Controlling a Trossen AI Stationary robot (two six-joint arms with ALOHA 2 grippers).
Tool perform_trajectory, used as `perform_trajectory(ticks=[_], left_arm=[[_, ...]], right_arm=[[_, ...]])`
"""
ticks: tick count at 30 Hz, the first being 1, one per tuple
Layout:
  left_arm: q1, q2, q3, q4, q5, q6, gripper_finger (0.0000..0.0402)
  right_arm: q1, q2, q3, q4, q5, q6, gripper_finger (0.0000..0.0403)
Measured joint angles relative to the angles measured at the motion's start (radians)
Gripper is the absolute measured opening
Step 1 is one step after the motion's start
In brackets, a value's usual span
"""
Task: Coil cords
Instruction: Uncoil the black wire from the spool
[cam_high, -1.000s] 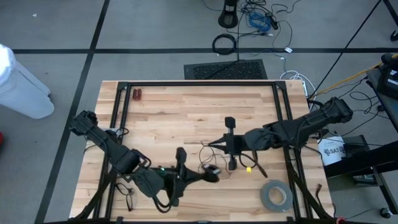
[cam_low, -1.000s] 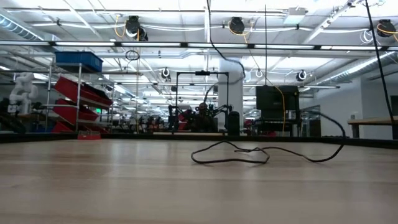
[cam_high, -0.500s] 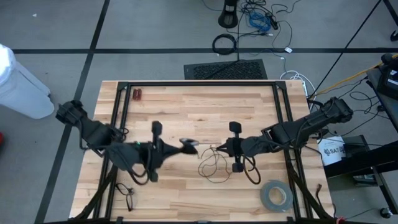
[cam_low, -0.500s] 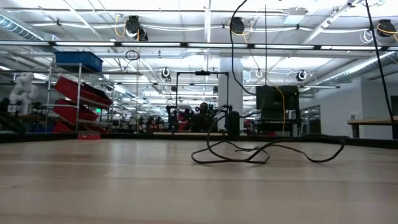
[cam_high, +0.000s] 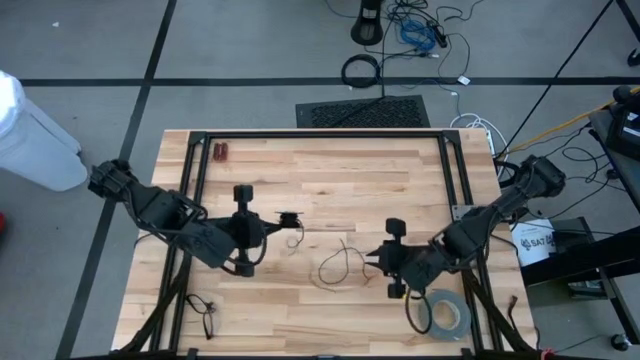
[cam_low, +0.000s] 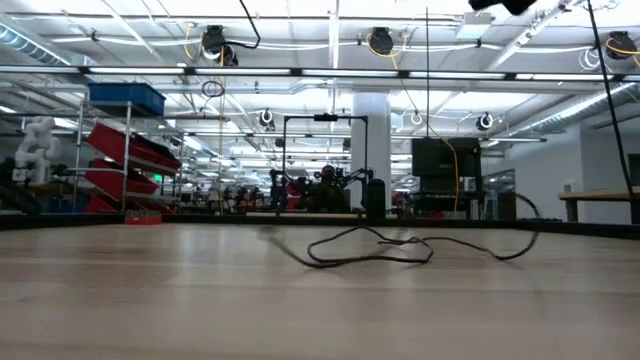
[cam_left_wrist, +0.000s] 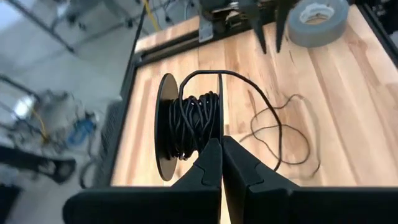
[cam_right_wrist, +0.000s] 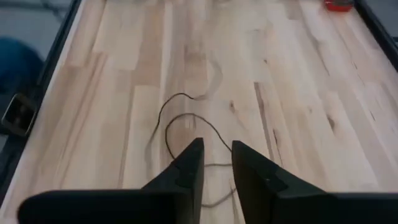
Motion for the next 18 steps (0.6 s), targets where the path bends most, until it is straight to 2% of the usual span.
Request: perform_trajectory(ticks=[4,8,10,12,18], left_arm=[[0.000,0.017,0.000,-0.026,0.000,-0.125,0.0000],[0.000,0.048,0.000,-0.025,-0.053,-0.179,0.0000],[0.004,0.063,0.000,-0.024,-0.096,-0.188,0.0000],[0.012,0.080,0.000,-0.017,-0.106,-0.189,0.0000],[0.023,0.116,0.000,0.047,-0.110,-0.147,0.0000]], right_arm=[[0.032,0.011,-0.140,0.293,0.086,0.001,0.0081],[0.029,0.045,-0.265,0.687,0.083,-0.173,0.0093],[0.020,0.062,-0.302,0.815,0.079,-0.219,0.0104],[0.009,0.069,-0.315,0.882,0.077,-0.234,0.0122],[-0.035,0.083,-0.317,0.904,0.056,-0.241,0.0194]])
